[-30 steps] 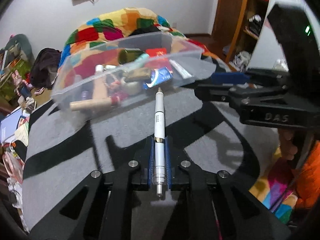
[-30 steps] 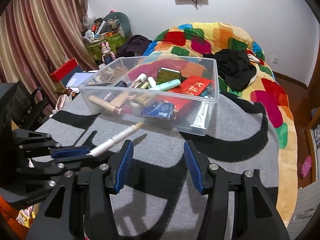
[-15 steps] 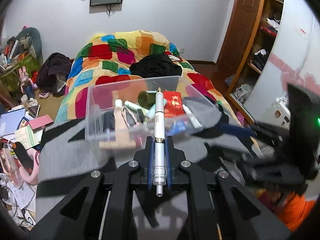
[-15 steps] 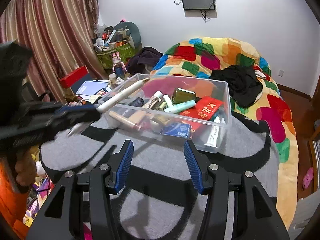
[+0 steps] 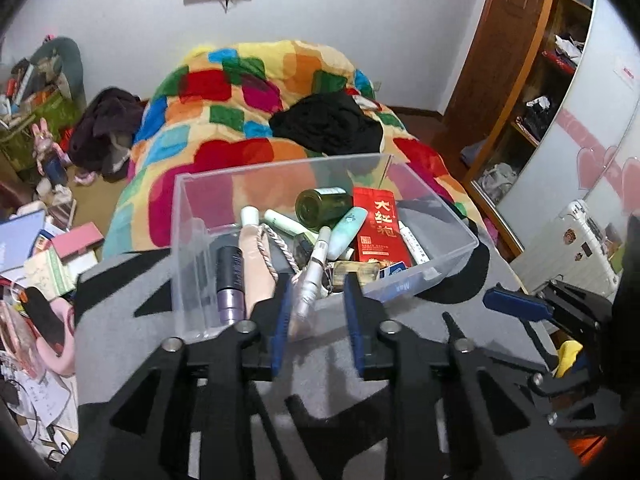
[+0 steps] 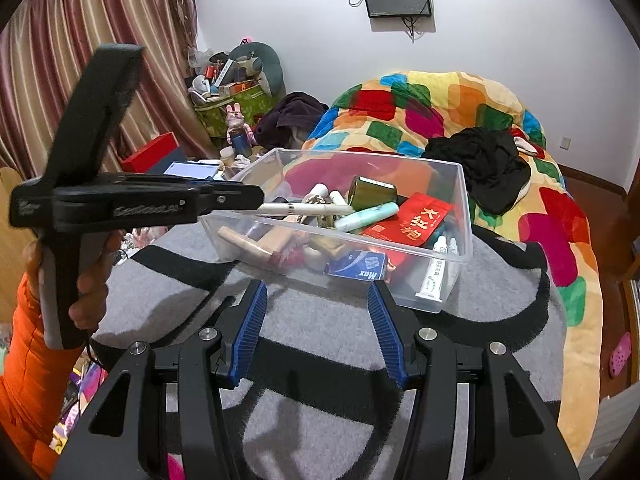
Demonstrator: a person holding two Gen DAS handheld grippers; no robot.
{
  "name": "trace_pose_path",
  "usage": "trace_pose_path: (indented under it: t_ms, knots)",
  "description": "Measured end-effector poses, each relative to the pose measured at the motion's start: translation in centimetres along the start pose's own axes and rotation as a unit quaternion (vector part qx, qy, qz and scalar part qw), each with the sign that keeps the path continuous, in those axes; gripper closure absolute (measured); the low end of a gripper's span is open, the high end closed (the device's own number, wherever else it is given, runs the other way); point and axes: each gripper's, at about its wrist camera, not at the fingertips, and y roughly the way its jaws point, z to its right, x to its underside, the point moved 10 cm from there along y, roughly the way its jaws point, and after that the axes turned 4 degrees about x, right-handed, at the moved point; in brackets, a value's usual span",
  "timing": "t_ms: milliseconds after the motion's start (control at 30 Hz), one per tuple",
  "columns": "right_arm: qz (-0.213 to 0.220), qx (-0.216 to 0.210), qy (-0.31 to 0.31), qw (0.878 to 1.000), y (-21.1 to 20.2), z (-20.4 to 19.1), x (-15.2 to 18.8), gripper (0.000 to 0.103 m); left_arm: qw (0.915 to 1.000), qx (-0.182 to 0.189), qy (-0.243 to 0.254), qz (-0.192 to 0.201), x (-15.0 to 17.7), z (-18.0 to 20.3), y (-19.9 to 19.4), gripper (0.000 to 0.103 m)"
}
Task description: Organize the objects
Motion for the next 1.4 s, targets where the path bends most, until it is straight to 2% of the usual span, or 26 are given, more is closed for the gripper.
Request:
trace_pose_path:
  t_ms: [67,300,333,400,500,633,767,967,1400]
  knots:
    - [0.000,-0.001,0.000,1.000,0.1,-0.1,-0.1,0.054,0.9998,-0.006,0.004,0.018,0.0,0.3,-1.0,0.064]
    - [0.009,0.007,0.000,1.000,-0.2,-0.2,-0.7,0.054,0.9965,-0.035,0.025,0.072,1.4,1.9,-3.4,0.047]
    - [0.011,0.011,-0.001,1.000,-0.2,-0.2,-0.8,0.054,0.9960,-0.036,0.024,0.078,1.5,2.0,-3.5,0.042]
    - [0.015,0.017,0.000,1.000,-0.4,0.0,-0.9,0.042,0.9948,-0.039,0.021,0.091,1.9,2.2,-3.9,0.034]
    - [0.030,0.032,0.002,0.999,-0.8,0.4,-1.1,0.031,0.9927,-0.050,0.021,0.108,2.6,2.4,-4.5,0.025]
    - [0.040,0.043,0.003,0.998,-1.2,0.7,-1.3,0.025,0.9899,-0.066,0.005,0.125,3.3,1.8,-4.9,0.012]
    - [0.044,0.054,0.003,0.998,-1.2,1.0,-1.1,0.020,0.9905,-0.061,-0.027,0.120,4.2,0.7,-4.2,0.012]
    - [0.036,0.054,0.009,0.998,-0.8,1.5,-0.3,0.020,0.9898,-0.060,-0.062,0.113,5.3,-0.6,-3.2,0.012]
    - [0.033,0.054,0.016,0.998,-0.6,1.9,0.2,0.020,0.9899,-0.066,-0.047,0.116,5.5,0.0,-3.4,0.012]
